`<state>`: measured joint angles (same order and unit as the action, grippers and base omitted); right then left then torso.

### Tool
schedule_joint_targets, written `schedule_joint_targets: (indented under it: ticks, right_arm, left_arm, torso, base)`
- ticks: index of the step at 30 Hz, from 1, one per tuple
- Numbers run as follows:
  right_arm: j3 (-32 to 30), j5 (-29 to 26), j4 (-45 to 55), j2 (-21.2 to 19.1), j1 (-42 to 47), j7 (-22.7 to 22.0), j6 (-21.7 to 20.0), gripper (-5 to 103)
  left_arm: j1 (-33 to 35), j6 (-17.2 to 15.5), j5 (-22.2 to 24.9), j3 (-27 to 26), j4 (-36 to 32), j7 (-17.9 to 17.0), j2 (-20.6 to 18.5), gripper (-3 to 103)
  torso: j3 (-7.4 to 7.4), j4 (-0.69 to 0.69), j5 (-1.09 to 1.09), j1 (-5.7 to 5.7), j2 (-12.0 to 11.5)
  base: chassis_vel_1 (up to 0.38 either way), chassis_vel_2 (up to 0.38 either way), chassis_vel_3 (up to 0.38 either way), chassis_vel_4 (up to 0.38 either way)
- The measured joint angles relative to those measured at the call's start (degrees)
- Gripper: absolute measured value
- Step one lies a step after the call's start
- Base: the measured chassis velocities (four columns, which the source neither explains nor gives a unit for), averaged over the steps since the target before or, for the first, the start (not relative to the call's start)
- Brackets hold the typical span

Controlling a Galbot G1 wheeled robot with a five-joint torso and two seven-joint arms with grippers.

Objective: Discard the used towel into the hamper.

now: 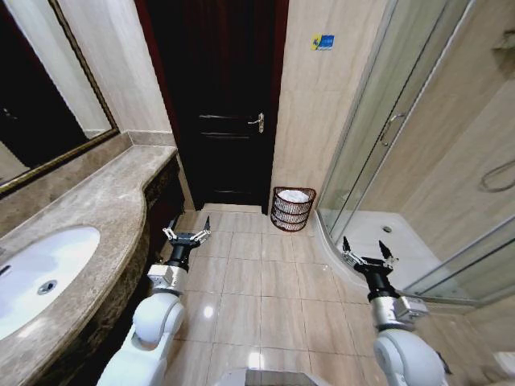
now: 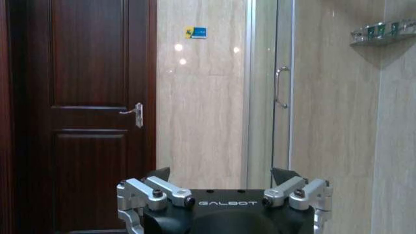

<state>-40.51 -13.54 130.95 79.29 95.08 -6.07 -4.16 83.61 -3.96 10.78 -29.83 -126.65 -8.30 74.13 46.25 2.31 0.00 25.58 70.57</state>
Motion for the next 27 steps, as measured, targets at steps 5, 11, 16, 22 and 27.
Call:
schedule_joint_targets:
  ticks: [5,11,16,22,27]
  right_arm:
    - [0.0,0.0,0.0,0.0,0.0,0.0,0.0,100]
    - [0.0,0.0,0.0,0.0,0.0,0.0,0.0,100]
    - [0.0,0.0,0.0,0.0,0.0,0.0,0.0,100]
    - [0.0,0.0,0.0,0.0,0.0,0.0,0.0,100]
    - [0.0,0.0,0.0,0.0,0.0,0.0,0.0,100]
  left_arm:
    - [0.0,0.0,0.0,0.0,0.0,0.0,0.0,100]
    - [0.0,0.0,0.0,0.0,0.0,0.0,0.0,100]
    - [0.0,0.0,0.0,0.0,0.0,0.0,0.0,100]
    - [0.0,0.0,0.0,0.0,0.0,0.0,0.0,100]
    - [0.0,0.0,0.0,0.0,0.0,0.0,0.0,100]
  torso:
    - [0.00,0.00,0.00,0.00,0.0]
    - [0.00,0.00,0.00,0.00,0.0]
    - [0.00,0.00,0.00,0.00,0.0]
    - [0.00,0.00,0.00,0.00,0.0]
    - [0.00,0.00,0.00,0.00,0.0]
  base:
    - [0.000,0.000,0.000,0.000]
    - [0.000,0.000,0.000,0.000]
    - [0.000,0.000,0.000,0.000]
    - [0.000,0.000,0.000,0.000]
    - [0.000,0.000,0.000,0.000]
